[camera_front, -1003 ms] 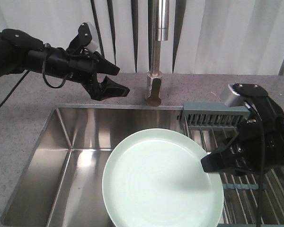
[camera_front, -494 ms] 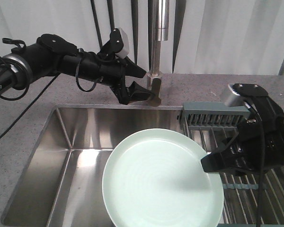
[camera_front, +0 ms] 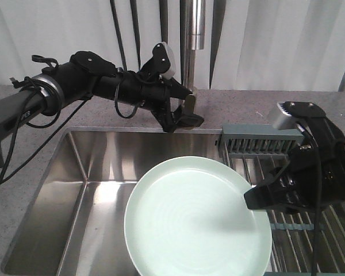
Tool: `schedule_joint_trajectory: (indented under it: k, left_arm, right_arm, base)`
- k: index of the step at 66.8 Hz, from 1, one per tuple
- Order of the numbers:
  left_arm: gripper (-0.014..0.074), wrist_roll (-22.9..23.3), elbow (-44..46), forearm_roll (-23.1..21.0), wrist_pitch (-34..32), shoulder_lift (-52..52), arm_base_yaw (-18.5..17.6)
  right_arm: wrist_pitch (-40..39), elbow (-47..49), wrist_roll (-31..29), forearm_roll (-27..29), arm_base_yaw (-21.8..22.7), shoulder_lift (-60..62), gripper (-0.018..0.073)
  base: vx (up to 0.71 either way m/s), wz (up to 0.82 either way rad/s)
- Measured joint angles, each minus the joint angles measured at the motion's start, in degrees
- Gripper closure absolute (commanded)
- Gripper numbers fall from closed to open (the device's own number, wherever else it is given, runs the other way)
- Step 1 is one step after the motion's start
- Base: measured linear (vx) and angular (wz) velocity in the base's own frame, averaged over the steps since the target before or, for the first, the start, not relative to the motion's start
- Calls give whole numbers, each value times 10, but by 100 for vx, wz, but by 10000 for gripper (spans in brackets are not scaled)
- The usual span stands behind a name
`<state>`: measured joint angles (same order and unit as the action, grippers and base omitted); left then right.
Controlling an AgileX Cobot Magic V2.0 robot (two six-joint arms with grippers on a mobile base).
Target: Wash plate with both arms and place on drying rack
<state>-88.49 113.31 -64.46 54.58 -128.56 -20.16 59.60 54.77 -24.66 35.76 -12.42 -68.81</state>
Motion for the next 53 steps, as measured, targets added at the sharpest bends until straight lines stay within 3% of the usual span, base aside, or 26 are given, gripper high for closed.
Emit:
schedule_joint_trajectory:
  k: [38, 53]
  left_arm:
    - [6, 0, 0, 7, 85, 0, 1]
    - [6, 0, 0, 7, 88, 0, 1]
  right_arm:
    - [0, 0, 0, 0, 0, 0, 564]
    - [0, 0, 0, 0, 0, 0, 564]
  base:
    - [0, 0]
    - [0, 0]
